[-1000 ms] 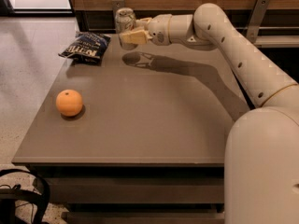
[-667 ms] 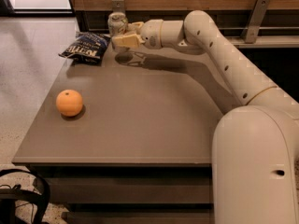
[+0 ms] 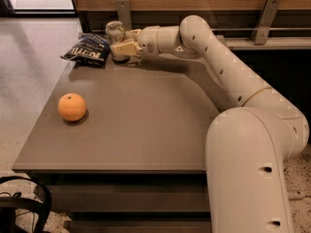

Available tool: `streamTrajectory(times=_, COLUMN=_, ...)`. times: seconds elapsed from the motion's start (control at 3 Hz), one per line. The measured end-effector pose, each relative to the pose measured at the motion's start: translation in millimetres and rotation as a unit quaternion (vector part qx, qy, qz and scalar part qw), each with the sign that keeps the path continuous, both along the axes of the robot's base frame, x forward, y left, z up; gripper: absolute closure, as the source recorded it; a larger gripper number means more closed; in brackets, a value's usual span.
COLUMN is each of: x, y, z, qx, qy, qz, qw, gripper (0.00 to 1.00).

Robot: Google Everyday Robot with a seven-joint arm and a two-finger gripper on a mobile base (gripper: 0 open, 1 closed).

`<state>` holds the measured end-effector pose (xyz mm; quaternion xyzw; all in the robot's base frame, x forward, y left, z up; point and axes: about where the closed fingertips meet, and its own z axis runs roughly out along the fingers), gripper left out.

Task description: Move 7up can near blue chip bag

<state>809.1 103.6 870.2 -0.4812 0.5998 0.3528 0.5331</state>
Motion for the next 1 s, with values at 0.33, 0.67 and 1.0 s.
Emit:
streamTrajectory(times=0.33, x=0, y=0, z=0, qx=0.0, qy=0.0, qz=0.0, qw=1.0, gripper=1.0)
streamTrajectory(times=0.67, x=-1, y=-2, z=-9, qx=-0.001, qy=0.014, qz=-0.005, qw=0.9999, gripper=1.0)
streamTrajectory(times=1.0, x=-5, y=-10, z=-18, qx=-0.002, qy=0.03, qz=-0.022, qw=0.9993, gripper=1.0)
